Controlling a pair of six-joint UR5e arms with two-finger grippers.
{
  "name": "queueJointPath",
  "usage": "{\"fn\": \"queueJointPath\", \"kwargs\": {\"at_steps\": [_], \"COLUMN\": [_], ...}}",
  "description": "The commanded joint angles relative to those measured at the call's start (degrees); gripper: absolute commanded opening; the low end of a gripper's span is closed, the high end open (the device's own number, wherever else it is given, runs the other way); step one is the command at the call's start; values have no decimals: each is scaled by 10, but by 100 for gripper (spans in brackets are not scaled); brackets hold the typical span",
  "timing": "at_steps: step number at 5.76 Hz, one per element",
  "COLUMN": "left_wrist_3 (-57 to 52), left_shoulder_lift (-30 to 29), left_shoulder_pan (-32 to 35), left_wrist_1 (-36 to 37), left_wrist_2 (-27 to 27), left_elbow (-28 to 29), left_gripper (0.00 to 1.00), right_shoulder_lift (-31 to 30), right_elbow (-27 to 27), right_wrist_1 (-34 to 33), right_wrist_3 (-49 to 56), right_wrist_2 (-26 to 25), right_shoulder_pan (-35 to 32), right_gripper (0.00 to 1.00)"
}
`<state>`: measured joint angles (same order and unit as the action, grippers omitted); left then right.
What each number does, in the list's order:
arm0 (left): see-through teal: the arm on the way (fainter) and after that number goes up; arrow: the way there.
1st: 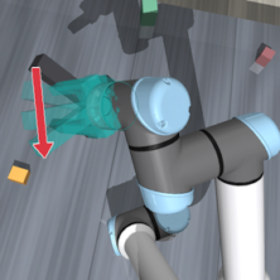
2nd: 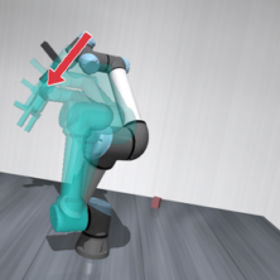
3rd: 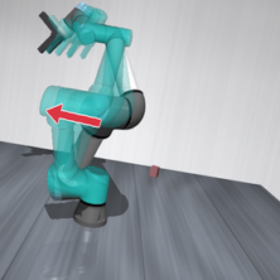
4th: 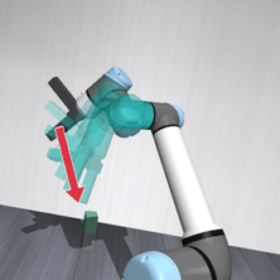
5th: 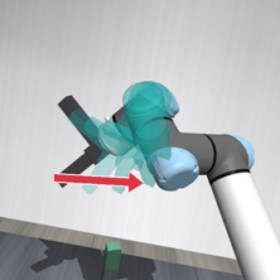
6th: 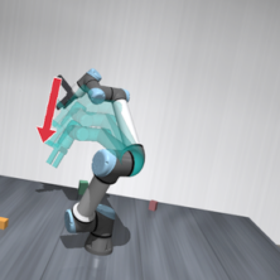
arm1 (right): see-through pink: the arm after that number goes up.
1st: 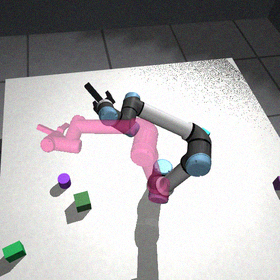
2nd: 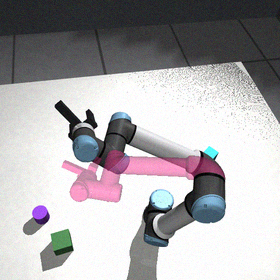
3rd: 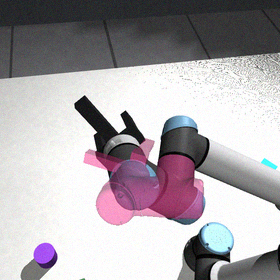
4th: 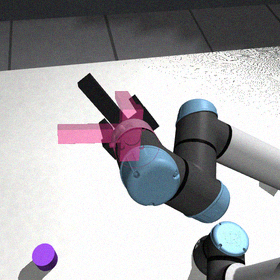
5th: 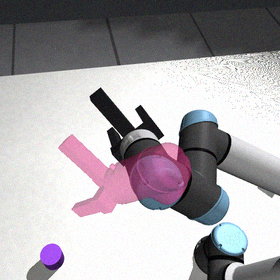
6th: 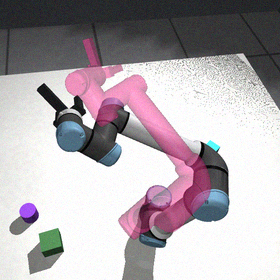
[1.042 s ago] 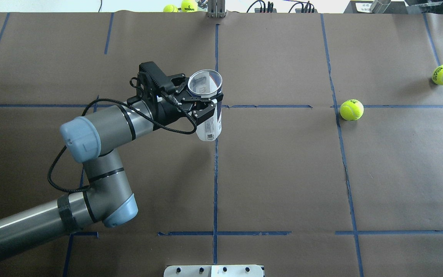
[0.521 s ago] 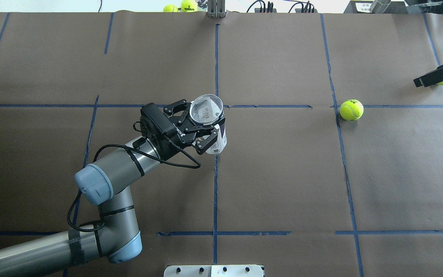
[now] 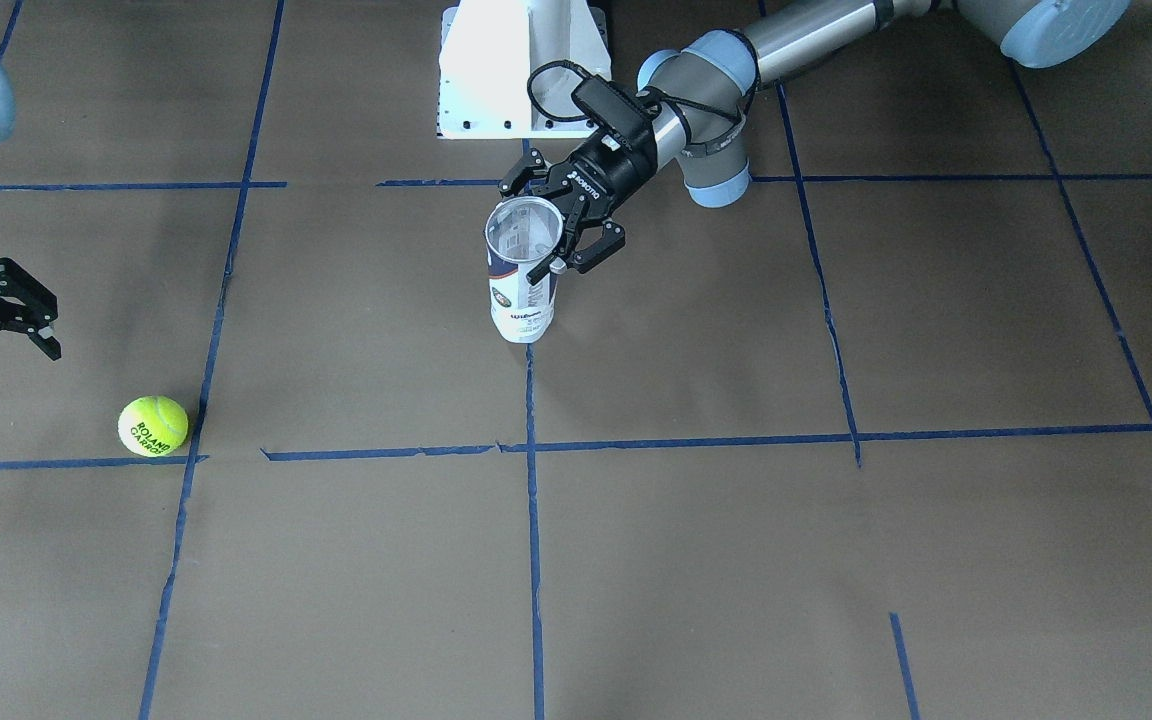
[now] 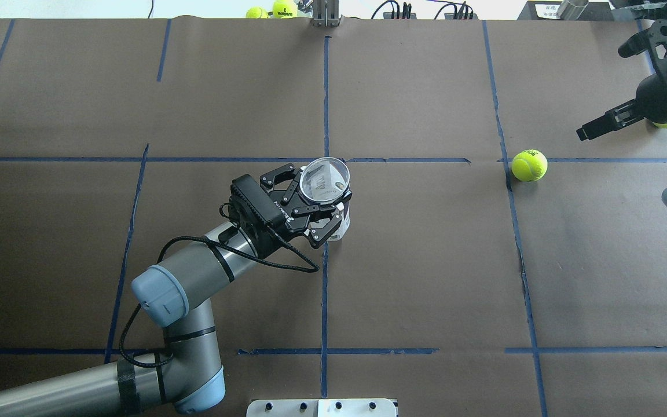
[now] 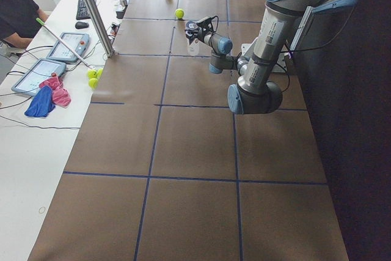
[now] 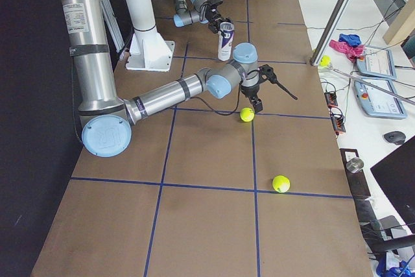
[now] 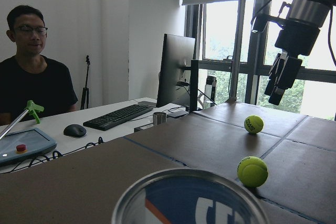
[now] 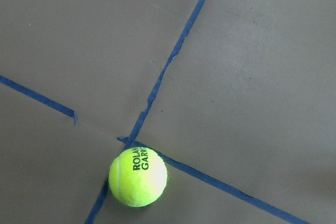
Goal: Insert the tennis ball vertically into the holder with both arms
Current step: 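Hold the tube with the left gripper while the right reaches a ball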
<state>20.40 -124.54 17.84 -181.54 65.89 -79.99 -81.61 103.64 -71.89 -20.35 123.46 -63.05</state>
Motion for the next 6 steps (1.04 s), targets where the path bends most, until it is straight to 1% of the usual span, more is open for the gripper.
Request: {"fn": "queueJointPath", "kwargs": {"at_steps": [1,2,3,4,6], "left_wrist_3": [-5,-45,-54,-58,-58], "left_shoulder_lift": [-4,-3,-4,0,-3], "left_shoulder_pan": [-9,-31,-35,-35,-36], "left_wrist_1": [-4,-27,-36,-37,-37], "left_wrist_2": [-13,-37,-46,-46,-46], "left_elbow": [8,11,17,27,30], "left_gripper": [69,69,70,70,73], "right_shoulder_lift": [19,22,22,22,23], "right_elbow": [-21,-26,-26,-30,-36], "right_wrist_1": [0,0,-1,-2,-2], "right_wrist_3": [-5,-4,-5,-4,-6], "right_wrist_2": [-35,-35,-36,-36,-35], "right_shoulder_pan": [31,35,36,40,41], "right_gripper": [100,100,100,100,100]}}
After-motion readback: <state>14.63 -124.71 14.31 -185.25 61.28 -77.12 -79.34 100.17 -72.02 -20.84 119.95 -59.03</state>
